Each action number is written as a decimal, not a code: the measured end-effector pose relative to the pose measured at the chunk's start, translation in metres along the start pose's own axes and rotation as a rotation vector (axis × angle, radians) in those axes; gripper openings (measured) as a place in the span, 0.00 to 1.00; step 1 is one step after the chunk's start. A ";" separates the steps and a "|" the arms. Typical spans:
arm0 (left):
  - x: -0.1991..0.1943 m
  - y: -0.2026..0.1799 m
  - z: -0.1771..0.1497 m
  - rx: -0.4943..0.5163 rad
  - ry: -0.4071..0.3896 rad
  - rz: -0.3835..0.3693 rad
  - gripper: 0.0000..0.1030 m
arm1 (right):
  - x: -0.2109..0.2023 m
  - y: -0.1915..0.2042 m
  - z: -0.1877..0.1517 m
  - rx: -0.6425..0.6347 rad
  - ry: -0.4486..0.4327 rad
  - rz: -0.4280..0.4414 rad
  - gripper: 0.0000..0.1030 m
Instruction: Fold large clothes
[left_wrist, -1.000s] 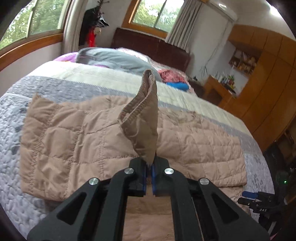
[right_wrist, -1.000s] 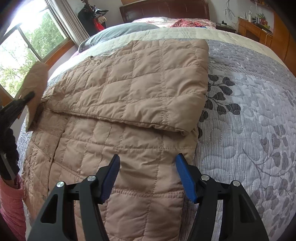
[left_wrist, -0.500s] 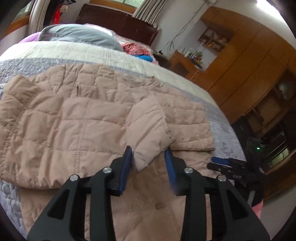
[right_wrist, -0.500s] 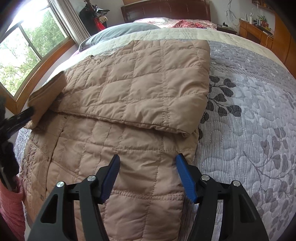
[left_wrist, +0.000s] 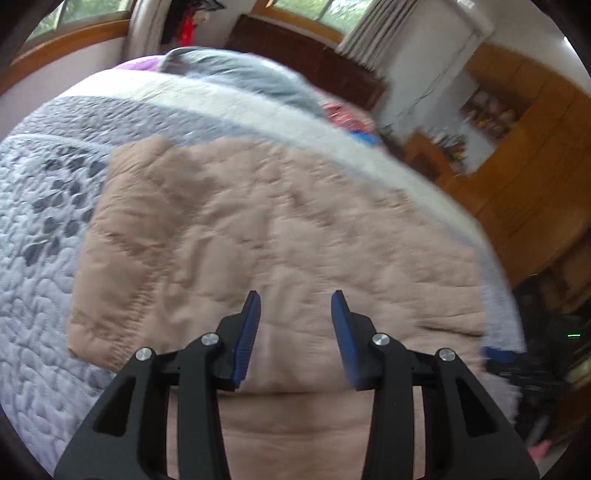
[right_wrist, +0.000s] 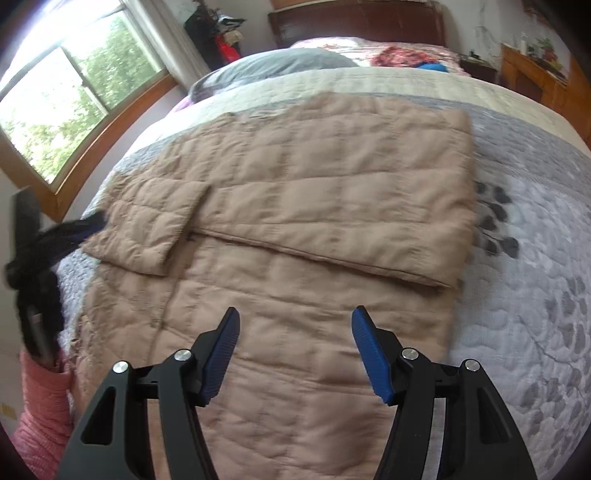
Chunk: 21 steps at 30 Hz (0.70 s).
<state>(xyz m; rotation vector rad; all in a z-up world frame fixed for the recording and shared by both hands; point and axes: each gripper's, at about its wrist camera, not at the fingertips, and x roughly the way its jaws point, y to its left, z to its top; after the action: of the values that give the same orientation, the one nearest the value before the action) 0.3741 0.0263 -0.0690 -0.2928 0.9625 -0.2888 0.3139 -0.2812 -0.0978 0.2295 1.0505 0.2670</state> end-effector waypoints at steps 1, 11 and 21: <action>0.014 0.007 -0.002 -0.013 0.037 0.008 0.37 | 0.002 0.006 0.003 -0.006 0.006 0.009 0.62; 0.017 0.009 -0.004 -0.034 0.047 -0.028 0.36 | 0.061 0.070 0.054 0.004 0.119 0.183 0.59; -0.052 0.035 0.011 -0.058 -0.143 0.014 0.39 | 0.105 0.091 0.066 -0.025 0.164 0.217 0.07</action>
<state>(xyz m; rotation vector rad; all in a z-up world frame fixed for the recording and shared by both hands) 0.3593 0.0796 -0.0364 -0.3552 0.8330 -0.2241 0.4113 -0.1647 -0.1242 0.3039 1.1850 0.5008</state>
